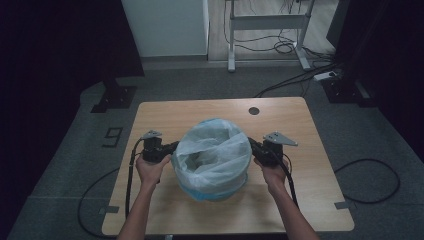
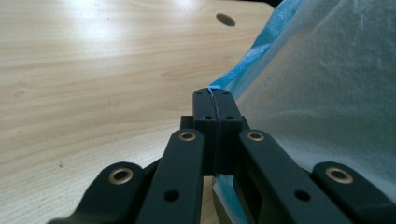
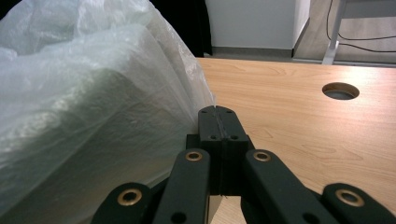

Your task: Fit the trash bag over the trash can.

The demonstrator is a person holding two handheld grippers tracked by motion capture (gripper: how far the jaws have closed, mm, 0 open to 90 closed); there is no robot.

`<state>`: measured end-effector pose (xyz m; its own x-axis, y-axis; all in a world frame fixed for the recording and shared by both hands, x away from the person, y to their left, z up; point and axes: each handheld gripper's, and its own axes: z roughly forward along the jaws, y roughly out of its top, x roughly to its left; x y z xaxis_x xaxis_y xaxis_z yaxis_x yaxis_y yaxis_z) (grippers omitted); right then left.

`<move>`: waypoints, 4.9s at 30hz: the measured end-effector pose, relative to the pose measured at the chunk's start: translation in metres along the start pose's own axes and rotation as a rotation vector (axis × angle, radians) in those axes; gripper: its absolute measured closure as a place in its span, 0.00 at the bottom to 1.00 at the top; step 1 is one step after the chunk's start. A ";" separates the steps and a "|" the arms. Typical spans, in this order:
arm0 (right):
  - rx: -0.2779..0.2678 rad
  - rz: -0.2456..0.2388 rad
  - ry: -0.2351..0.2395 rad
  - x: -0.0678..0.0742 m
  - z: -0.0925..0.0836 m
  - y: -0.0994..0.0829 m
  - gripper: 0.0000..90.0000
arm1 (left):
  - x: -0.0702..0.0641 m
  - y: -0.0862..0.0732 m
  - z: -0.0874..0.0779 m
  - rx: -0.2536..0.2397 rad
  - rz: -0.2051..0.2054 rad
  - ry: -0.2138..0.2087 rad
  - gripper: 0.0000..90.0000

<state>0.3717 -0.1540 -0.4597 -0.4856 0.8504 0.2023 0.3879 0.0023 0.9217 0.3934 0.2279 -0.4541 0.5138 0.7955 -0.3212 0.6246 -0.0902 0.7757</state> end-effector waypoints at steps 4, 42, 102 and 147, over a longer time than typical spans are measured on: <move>0.012 -0.002 -0.004 0.001 0.002 -0.001 0.99 | 0.002 -0.004 0.001 0.008 -0.008 -0.003 0.99; -0.093 -0.138 0.241 0.042 -0.098 -0.048 0.35 | 0.002 -0.023 -0.018 -0.029 0.005 0.018 0.99; -0.065 -0.247 0.378 0.107 -0.086 -0.077 0.75 | 0.005 -0.033 -0.023 -0.046 -0.004 -0.003 0.99; 0.019 -0.308 0.508 0.132 -0.061 -0.079 0.99 | 0.004 -0.034 -0.022 -0.048 -0.004 -0.006 0.99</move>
<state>0.2290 -0.0743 -0.4856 -0.8903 0.4510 0.0634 0.1811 0.2228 0.9579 0.3615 0.2473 -0.4696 0.5148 0.7923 -0.3274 0.5978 -0.0581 0.7995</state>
